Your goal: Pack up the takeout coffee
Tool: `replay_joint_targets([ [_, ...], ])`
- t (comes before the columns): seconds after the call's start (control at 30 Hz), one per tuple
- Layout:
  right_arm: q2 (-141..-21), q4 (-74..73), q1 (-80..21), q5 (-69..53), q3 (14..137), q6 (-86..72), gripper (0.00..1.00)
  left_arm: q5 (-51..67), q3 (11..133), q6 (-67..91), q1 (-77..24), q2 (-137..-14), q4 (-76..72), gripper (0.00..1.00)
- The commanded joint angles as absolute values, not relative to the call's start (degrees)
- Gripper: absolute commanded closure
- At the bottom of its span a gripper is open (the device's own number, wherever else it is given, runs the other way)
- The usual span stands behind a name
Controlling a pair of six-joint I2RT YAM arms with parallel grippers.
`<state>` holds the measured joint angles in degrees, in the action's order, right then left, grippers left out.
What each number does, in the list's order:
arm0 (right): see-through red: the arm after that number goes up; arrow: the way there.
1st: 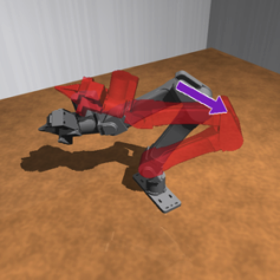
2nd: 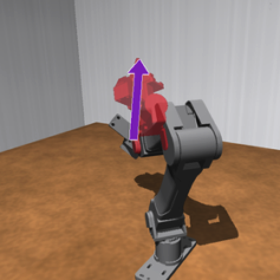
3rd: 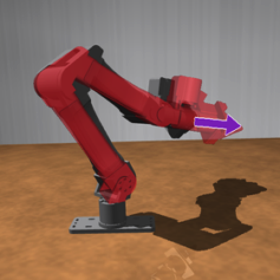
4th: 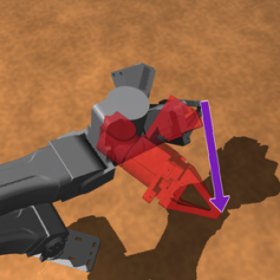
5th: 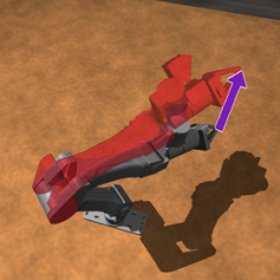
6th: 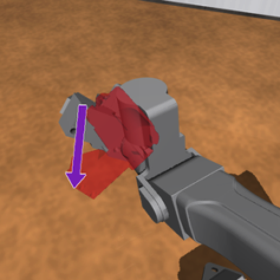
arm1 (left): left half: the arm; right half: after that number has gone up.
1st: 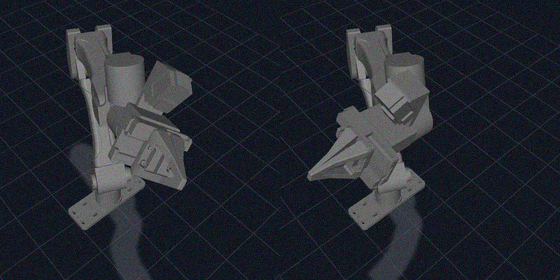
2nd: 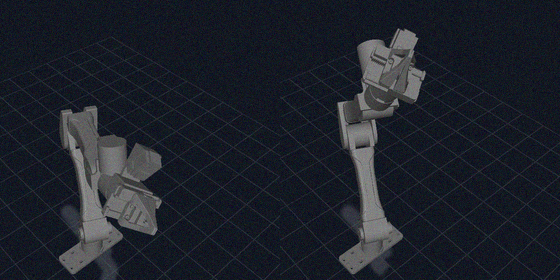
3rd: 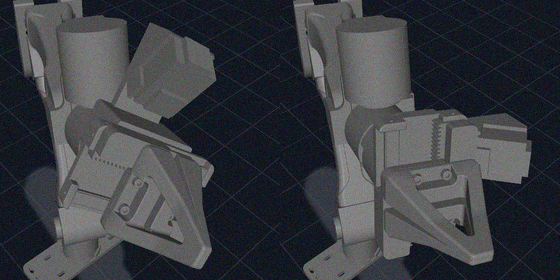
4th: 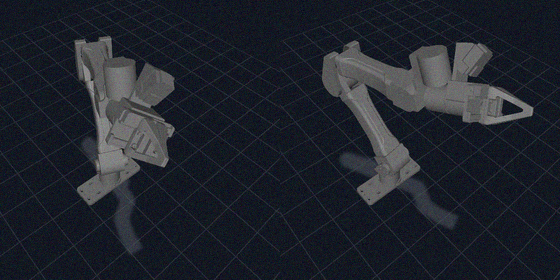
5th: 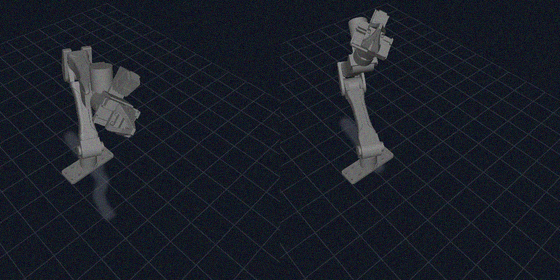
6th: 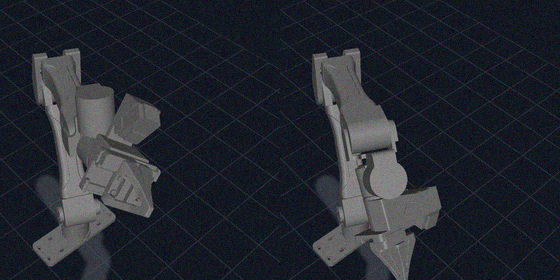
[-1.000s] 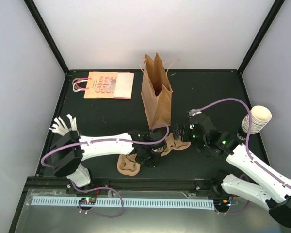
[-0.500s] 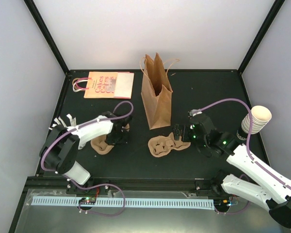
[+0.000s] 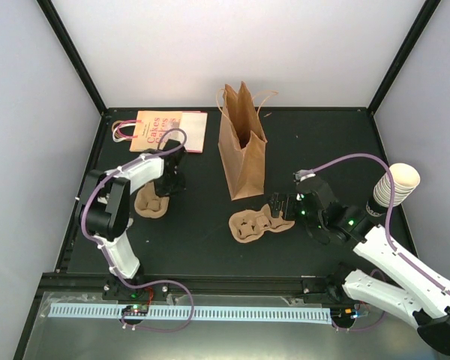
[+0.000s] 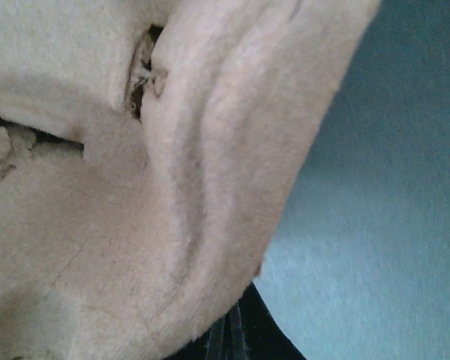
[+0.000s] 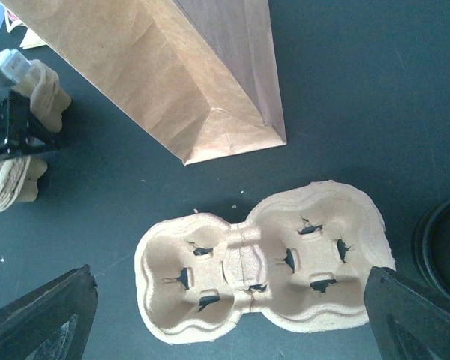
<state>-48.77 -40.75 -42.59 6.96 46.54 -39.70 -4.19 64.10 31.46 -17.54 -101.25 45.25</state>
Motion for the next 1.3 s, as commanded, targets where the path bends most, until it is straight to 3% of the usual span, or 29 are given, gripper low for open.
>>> replay_joint_targets([
  [0.0, -48.0, -42.4, -42.3, 8.2, 48.2, -39.0, 0.00, -6.6, 69.4, 30.6, -13.5, -103.8, 44.1, 0.98],
  [0.23, -47.9, -42.7, -42.3, 8.2, 48.2, -39.4, 0.00, -13.5, 76.1, 32.0, -9.8, -107.3, 49.9, 0.98],
  [0.8, -50.6, -44.5, -42.3, 8.2, 47.7, -40.0, 0.00, -11.1, 82.3, 28.2, 1.2, -108.9, 50.9, 0.98],
  [1.2, -62.0, -42.6, -42.4, 2.8, 47.4, -33.9, 0.00, 4.7, 80.6, 25.6, -12.2, -92.7, 49.7, 0.77],
  [1.27, -63.8, -42.4, -42.3, 3.4, 47.6, -33.3, 0.00, 5.3, 80.0, 25.5, -14.9, -88.1, 49.7, 0.61],
])
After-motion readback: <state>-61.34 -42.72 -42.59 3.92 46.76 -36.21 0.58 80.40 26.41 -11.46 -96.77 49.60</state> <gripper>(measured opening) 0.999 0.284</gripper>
